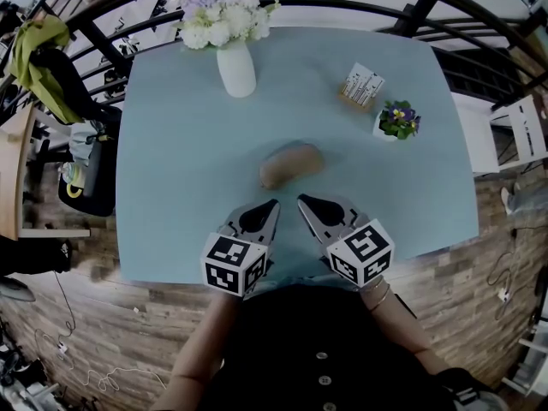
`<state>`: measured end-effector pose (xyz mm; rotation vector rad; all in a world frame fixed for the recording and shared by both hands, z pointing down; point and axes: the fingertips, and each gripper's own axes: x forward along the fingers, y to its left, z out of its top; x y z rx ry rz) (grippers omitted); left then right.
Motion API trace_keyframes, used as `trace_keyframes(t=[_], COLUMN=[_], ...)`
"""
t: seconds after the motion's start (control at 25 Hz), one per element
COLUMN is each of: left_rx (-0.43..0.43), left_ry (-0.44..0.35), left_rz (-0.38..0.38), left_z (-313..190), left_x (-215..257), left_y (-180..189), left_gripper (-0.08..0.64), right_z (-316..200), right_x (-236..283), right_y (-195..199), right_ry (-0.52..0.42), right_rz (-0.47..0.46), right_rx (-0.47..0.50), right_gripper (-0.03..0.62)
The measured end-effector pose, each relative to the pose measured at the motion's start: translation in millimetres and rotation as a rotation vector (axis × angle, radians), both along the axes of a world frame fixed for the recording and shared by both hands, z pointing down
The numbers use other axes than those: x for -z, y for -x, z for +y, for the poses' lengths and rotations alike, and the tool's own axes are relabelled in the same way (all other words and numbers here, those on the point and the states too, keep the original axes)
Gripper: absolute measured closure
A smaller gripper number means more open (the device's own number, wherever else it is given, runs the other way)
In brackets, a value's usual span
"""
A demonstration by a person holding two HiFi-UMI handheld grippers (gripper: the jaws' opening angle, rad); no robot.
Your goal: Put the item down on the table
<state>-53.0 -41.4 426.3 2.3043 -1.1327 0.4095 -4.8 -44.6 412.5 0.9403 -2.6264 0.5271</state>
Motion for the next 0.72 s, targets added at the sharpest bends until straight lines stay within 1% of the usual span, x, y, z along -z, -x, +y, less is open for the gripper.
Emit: trace_keyframes(t=[0.2, 0.72], left_rx=[-0.002, -0.006], left_ry=[0.008, 0.013], left_rz=[0.007, 0.008], left_z=[-0.3, 1.3], left_x=[-2.9, -5.4], left_y=[-2.0, -2.2], left_gripper=[0.545, 0.545], right_z=[-2.1, 0.6], right_x=[-4.4, -7.6], right_y=[-0.6, 4.2], right_ry=[0.011, 0.014], right_rz=[0.008, 0.017], right_rx=[-0.007, 0.024], right_gripper=[0.588, 0.588])
